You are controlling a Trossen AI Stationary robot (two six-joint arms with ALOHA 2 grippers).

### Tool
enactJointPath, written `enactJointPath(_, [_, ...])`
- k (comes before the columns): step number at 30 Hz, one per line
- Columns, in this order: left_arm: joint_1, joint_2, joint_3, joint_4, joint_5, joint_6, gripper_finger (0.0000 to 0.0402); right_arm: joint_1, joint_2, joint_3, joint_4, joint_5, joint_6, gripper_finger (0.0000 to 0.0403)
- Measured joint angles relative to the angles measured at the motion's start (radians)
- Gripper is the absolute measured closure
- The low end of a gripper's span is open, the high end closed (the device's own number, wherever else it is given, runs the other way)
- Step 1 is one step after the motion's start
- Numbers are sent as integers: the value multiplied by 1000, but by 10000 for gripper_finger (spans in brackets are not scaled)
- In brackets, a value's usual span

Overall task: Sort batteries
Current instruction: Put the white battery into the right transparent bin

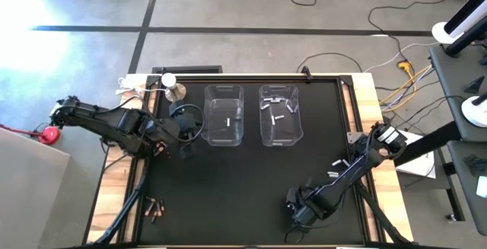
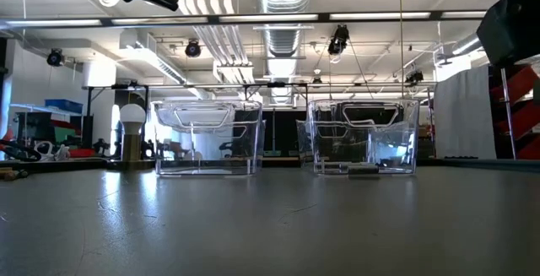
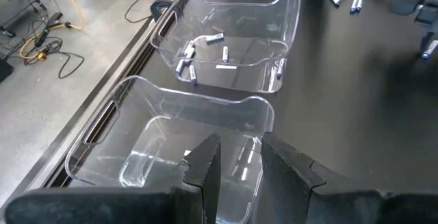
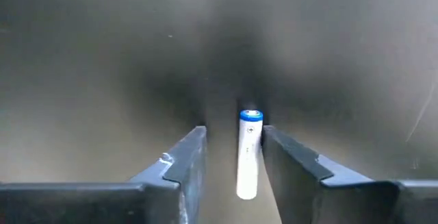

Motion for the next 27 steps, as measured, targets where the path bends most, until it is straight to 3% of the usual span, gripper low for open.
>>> enactJointPath(12, [-1,0,0,0,0,0,315,0,8,-61,32,-11,26,379])
enactJointPath(19, [-6,0,0,3,0,0,315,-28,-13,-44,16,-25,105,379])
enactJointPath(27, [-6,1,0,27,-2,29,315,-195,-95,94,-44,27,-143,383])
